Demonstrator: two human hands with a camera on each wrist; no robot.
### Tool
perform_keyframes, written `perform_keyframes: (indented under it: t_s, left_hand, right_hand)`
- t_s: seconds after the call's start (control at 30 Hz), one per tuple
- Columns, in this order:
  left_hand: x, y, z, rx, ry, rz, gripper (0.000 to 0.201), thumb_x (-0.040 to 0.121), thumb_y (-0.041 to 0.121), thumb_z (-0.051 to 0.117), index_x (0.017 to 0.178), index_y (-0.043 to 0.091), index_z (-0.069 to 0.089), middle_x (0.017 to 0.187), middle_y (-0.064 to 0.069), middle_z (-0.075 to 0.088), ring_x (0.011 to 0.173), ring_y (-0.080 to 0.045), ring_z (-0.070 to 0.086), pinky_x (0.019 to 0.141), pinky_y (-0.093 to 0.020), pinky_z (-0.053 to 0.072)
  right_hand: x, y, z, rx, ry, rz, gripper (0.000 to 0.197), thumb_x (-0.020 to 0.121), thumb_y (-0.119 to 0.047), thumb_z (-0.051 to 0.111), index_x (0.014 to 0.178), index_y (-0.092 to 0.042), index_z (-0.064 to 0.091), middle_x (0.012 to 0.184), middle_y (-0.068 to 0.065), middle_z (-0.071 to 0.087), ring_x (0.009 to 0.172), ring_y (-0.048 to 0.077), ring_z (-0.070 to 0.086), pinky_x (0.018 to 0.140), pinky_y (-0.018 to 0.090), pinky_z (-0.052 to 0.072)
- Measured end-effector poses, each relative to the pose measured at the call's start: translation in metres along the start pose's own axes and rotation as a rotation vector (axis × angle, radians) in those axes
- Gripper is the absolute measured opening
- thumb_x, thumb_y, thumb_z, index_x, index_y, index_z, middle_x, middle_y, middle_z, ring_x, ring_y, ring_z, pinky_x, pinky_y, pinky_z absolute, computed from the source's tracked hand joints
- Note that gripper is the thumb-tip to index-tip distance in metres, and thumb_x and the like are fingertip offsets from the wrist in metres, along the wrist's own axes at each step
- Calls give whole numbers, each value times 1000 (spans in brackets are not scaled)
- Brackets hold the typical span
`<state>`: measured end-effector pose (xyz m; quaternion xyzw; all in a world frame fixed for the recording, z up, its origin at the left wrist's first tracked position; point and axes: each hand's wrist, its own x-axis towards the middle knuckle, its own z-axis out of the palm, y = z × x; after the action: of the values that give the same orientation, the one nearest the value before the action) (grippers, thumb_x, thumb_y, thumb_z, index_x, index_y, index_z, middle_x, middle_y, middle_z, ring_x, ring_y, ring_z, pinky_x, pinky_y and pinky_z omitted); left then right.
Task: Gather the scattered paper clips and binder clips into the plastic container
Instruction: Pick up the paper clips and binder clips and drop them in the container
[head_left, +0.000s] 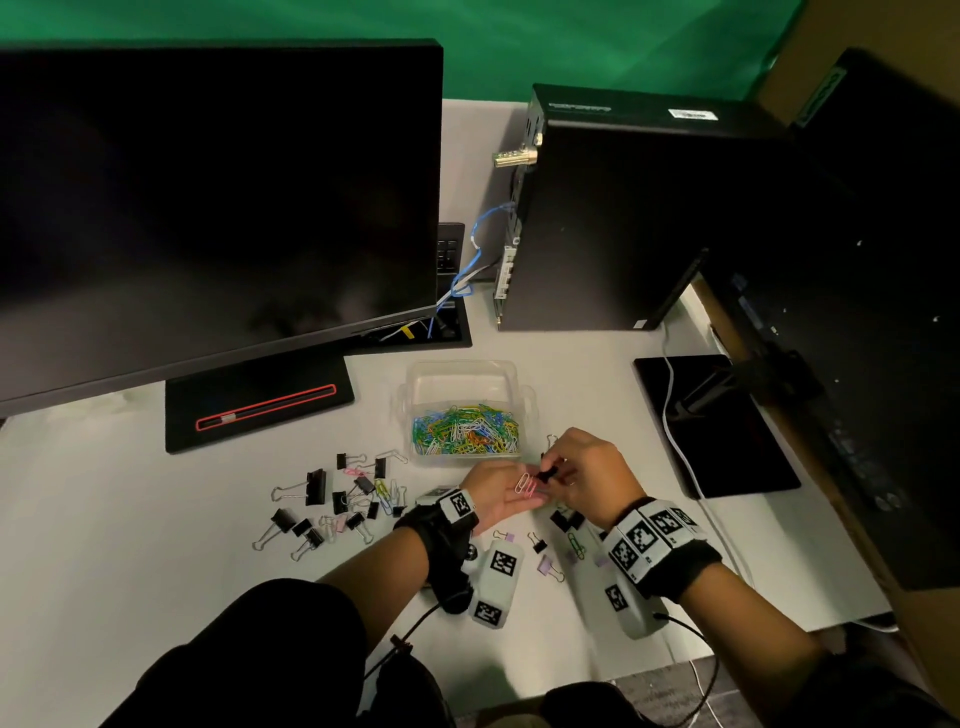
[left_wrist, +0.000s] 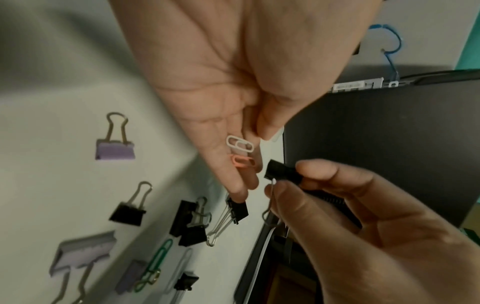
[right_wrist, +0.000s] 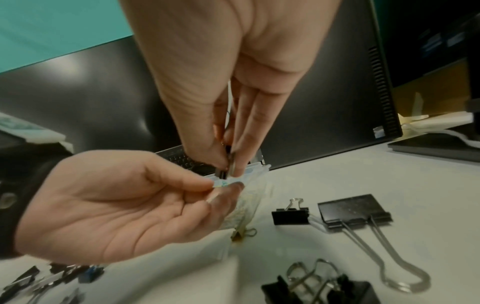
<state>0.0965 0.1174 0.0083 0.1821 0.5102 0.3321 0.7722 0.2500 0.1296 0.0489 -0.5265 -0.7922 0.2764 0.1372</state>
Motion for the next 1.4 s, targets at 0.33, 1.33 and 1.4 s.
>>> perform_keyframes:
  t_s: [0.33,1.33,1.4]
  left_hand:
    - [-1,46,-24,186,53,233,20,90,-9,42,100,-16,58,90,-25,61,64,-23,65,60,-25,59]
    - [-39,48,-93,1110,257,614,27,88,-2,51,106,9,68,106,-9,65,92,-14,56,90,-25,45]
    - [-46,45,-106,1200,273,601,26,87,1,52,103,11,69,102,-8,65,86,-13,54,86,-24,44]
  right_hand:
    - [-14,52,-8,-55,58,395,30,75,5,57,69,-24,59,86,2,57,77,23,63,72,30,51]
    - [-44,40,19,-178,-240,483,15,75,-10,58,74,-25,56,86,-3,65,79,14,61,65,20,48]
    - [-48,43,17,-162,-177,517,10,74,-15,63,80,-22,59,84,-4,64,77,13,60,61,18,45]
